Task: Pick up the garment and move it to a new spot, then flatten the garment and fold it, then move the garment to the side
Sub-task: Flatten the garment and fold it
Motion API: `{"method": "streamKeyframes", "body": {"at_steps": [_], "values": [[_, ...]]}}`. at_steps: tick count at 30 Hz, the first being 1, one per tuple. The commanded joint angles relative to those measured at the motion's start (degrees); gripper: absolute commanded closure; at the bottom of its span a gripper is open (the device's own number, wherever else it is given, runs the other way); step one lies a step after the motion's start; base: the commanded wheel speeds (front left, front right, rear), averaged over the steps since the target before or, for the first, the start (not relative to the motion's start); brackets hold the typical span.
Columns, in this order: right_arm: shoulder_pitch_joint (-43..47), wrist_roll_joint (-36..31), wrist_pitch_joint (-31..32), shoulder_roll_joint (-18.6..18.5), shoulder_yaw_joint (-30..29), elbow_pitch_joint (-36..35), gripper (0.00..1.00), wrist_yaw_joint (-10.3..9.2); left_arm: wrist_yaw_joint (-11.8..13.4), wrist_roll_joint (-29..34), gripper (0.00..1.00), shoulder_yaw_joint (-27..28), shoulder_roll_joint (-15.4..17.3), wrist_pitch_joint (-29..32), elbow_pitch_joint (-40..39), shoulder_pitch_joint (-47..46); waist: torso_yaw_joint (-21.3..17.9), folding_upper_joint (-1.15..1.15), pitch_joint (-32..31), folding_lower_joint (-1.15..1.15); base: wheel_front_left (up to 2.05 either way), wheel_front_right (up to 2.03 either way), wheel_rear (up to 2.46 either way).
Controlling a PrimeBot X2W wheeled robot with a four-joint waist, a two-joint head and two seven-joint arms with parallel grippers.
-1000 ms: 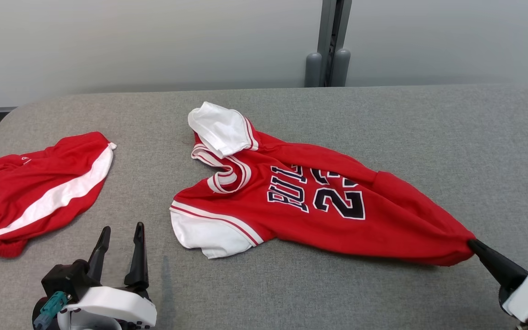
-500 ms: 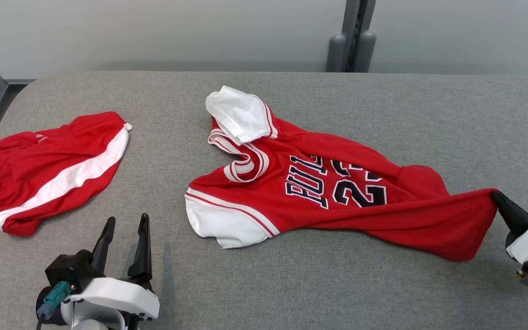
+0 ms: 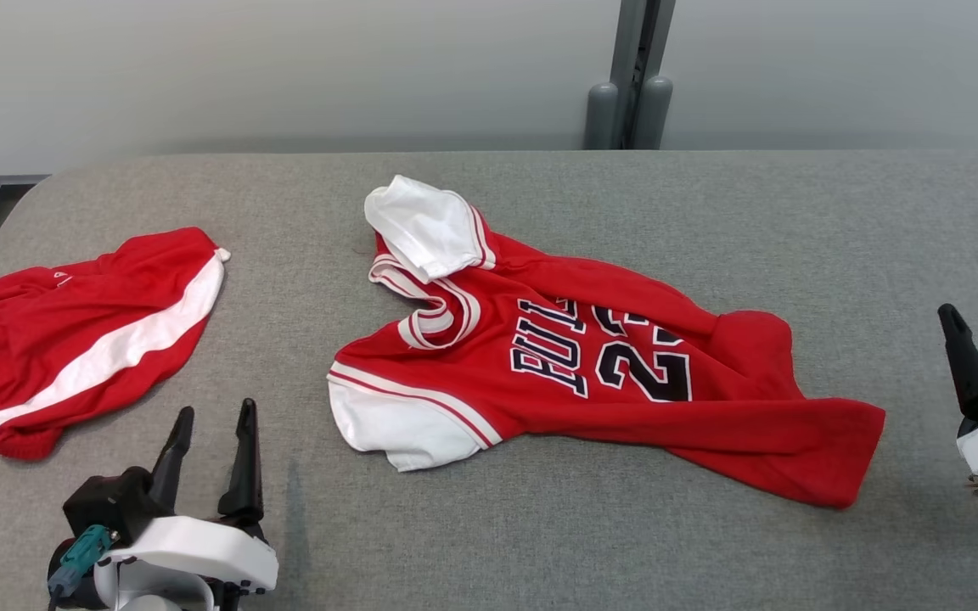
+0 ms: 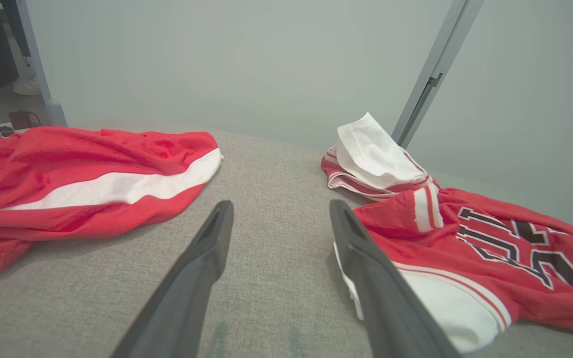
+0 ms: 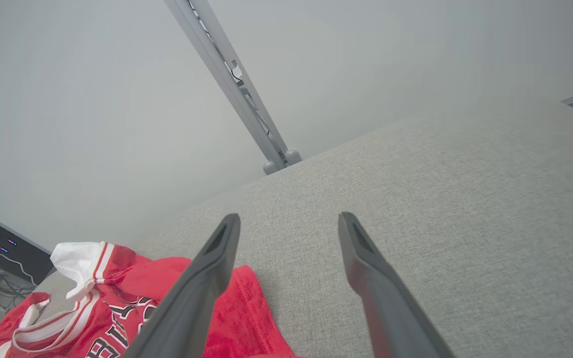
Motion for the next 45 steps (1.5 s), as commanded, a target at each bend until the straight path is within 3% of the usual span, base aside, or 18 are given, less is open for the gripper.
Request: {"method": "streamKeyframes", "body": {"at_steps": [1, 7, 12, 21, 32, 45], "values": [[0.9, -0.5, -1.8, -0.2, -0.2, -0.6, 0.0, 0.14, -0.5, 0.1, 0.0, 0.5, 0.8, 0.0, -0.1, 0.2, -0.7, 0.0, -0.6, 0.0, 0.0, 0.0, 0.0], [3.8, -3.7, -15.3, 2.0, -1.4, -5.6, 0.0, 0.14, -0.2, 0.4, 0.0, 2.5, 1.4, 0.0, -1.2, 1.4, -2.9, 0.0, -2.2, 0.0, 0.0, 0.0, 0.0], [6.7, -8.1, -19.8, 4.8, -0.9, -9.1, 0.0, 0.14, 0.0, 0.8, 0.0, 3.3, 1.6, 0.0, -2.7, 2.4, -3.4, 0.0, -2.4, 0.0, 0.0, 0.0, 0.0], [11.8, -14.7, -21.5, 10.4, -0.2, -11.2, 0.0, 0.14, -0.2, 0.5, 0.0, 3.0, 1.0, 0.0, -3.7, 3.1, -2.7, 0.0, -2.0, 0.0, 0.0, 0.0, 0.0], [10.1, -16.9, -21.6, 11.1, 0.7, -10.2, 0.0, 0.14, -0.2, 0.4, 0.0, 1.1, 0.6, 0.5, -3.0, 2.6, -2.5, 0.0, -2.2, 0.0, 0.0, 0.0, 0.0], [9.0, -16.7, -21.5, 10.6, 1.8, -9.2, 0.0, 0.14, -1.8, -4.2, 0.0, -5.0, 0.6, 16.0, 3.4, -1.1, -3.3, 0.0, -1.8, 0.0, 0.0, 0.0, 0.0]]}}
